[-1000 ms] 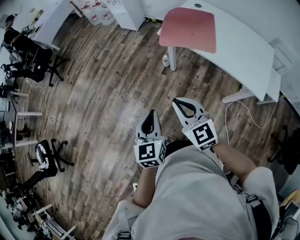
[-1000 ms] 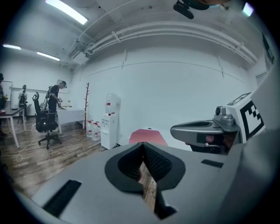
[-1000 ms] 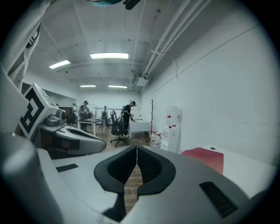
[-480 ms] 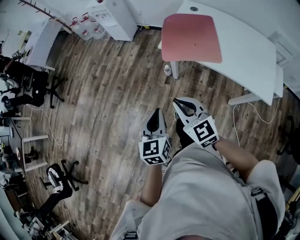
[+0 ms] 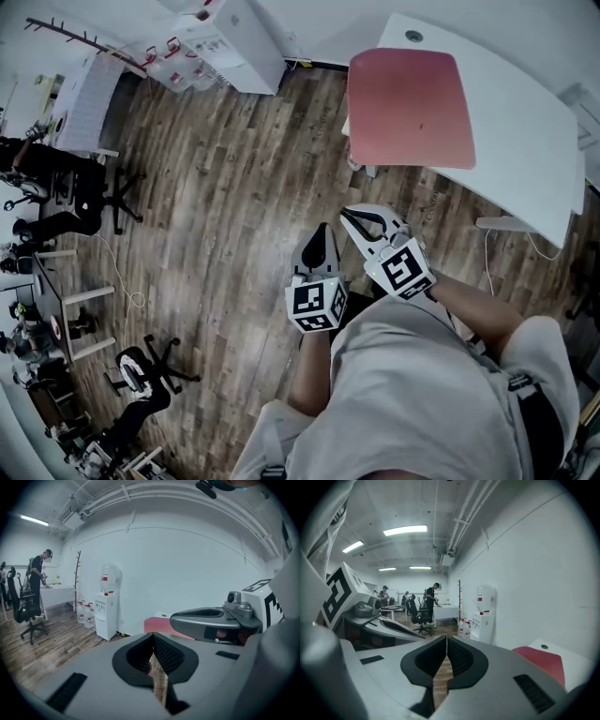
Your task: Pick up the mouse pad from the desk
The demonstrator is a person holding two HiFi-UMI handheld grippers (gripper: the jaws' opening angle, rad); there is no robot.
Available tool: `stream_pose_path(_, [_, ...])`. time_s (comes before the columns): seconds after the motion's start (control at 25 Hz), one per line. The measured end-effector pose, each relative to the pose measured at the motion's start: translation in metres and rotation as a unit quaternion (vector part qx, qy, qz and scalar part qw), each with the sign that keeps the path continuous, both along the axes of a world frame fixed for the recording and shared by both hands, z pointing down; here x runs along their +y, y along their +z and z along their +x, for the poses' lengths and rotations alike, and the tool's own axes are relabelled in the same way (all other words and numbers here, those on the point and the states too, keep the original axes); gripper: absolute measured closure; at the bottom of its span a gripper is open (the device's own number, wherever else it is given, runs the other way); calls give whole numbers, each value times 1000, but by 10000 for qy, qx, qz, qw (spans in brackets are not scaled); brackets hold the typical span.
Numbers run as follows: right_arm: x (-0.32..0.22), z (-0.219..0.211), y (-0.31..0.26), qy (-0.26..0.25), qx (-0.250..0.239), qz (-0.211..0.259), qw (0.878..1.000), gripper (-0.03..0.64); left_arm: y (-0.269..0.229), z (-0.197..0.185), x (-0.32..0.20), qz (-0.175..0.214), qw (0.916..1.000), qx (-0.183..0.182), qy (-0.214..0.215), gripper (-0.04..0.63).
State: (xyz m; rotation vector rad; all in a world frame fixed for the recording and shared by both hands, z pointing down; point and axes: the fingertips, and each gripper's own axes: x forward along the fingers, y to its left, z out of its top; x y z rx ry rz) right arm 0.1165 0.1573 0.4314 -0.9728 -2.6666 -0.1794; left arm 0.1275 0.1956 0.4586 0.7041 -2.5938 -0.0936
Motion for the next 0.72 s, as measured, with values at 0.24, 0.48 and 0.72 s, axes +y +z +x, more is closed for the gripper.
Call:
stream_pose_path(0.24, [14, -54, 25, 207, 480, -119, 9986, 575, 17, -54, 20, -12, 9995, 280, 165, 583])
stream_pose_path(0.48, [13, -105, 57, 1030, 699, 530, 9908, 575, 24, -129, 24, 191, 9928, 420, 1103, 583])
stream_pose_path(0.72, [13, -145, 57, 2348, 811, 523, 9672, 575, 12, -184, 35, -60, 9724, 279, 2315, 583])
